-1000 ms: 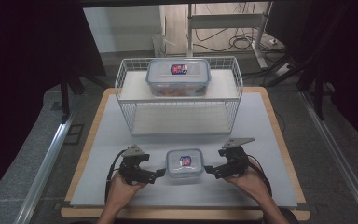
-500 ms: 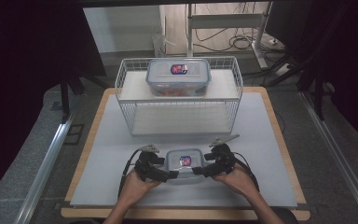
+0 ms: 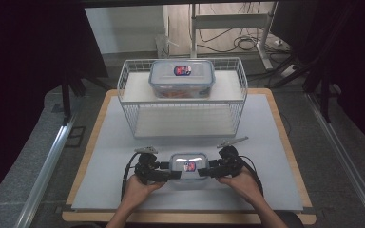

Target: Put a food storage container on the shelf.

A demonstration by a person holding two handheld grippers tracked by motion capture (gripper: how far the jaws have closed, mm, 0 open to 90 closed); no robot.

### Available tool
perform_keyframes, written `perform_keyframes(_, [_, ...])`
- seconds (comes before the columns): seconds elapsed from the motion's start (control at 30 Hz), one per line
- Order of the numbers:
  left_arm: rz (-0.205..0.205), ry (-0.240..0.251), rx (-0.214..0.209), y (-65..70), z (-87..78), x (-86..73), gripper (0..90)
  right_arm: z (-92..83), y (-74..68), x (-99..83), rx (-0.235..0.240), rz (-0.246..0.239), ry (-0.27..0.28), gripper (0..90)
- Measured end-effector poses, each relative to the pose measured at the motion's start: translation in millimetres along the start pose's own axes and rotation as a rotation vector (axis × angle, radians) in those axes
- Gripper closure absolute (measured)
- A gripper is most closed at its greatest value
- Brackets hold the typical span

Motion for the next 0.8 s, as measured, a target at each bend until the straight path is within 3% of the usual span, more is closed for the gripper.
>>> perform_keyframes(0.2, [-0.001, 0.010, 0.012, 2.0, -1.8, -4.9, 39.0, -5.9, -1.0, -9.6, 0.029, 0.006, 0.010, 42.9])
perform_keyframes(0.33, [-0.013, 0.029, -0.022, 1.0, -6.7, -6.6, 47.3, -12.3, 1.8, -14.1, 0.073, 0.019, 0.046, 53.2])
perform_keyframes(0.5, [-0.033, 0.030, -0.061, -1.4, -10.1, -9.8, 51.5, -12.5, 1.4, -14.9, 0.088, 0.043, 0.058, 53.9])
perform_keyframes(0.63, [-0.035, 0.028, -0.081, -2.1, -11.9, -11.9, 53.9, -11.3, 4.2, -19.3, 0.141, 0.078, 0.070, 55.2])
perform_keyframes(0.8, [-0.046, 0.042, -0.099, -3.5, -12.9, -15.4, 56.3, -11.6, 4.2, -19.8, 0.150, 0.067, 0.072, 55.8])
Point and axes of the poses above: each handheld gripper's, and its own axes: z roughly forward along the jaws, x roughly out of its top, y roughly to its right, the point moved 3 cm from there along z, roughly forward along the jaws, and after that the axes turned 9 degrees about -y, right-handed, at the moved point
